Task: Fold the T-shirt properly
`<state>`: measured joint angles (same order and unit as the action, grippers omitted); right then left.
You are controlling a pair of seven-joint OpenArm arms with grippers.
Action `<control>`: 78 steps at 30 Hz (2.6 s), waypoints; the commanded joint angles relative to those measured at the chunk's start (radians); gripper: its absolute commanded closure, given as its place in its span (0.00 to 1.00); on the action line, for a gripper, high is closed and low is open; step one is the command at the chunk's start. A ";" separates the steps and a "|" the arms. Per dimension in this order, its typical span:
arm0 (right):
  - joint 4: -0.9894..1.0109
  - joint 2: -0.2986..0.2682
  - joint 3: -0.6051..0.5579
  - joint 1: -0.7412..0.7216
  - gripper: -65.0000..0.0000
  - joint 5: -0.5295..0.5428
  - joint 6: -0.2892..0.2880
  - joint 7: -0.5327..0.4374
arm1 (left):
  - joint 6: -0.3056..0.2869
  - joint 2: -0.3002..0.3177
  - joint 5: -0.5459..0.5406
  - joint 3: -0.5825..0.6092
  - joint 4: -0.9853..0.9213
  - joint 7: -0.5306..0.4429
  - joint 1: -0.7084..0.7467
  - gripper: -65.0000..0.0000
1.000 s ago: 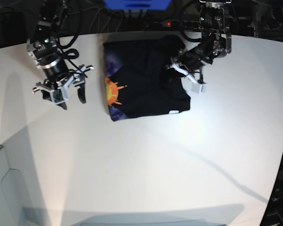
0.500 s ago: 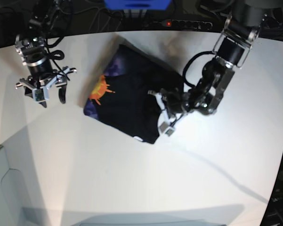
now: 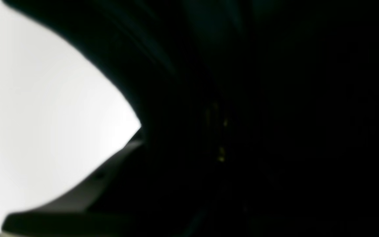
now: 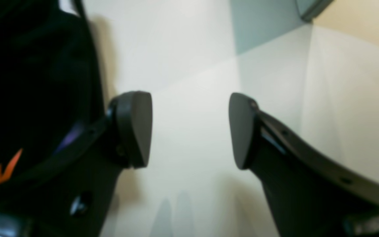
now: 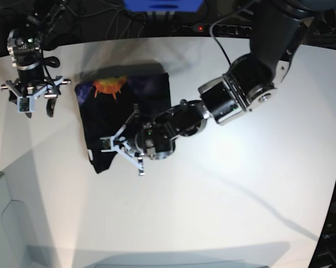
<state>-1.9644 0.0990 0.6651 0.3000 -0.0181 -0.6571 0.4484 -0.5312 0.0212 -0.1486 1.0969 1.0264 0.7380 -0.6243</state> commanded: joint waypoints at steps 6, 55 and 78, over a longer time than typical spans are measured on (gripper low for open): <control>-0.019 -0.003 0.069 0.008 0.43 0.016 0.001 -0.027 | -0.140 -0.048 0.215 0.009 -0.014 -0.007 0.056 1.00; -0.034 0.048 0.043 0.000 0.43 0.017 0.000 -0.033 | -0.146 -0.065 0.251 -0.377 0.170 0.125 0.004 0.48; -0.056 0.058 -0.509 0.147 1.00 0.017 -0.041 -0.036 | -0.149 0.070 0.412 -1.589 0.693 0.240 0.217 0.48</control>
<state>-2.0026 0.1551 0.1501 0.4484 -0.0193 -0.6762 0.4416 -0.6781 0.0963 0.2810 -0.5026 1.7035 0.9951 -0.3828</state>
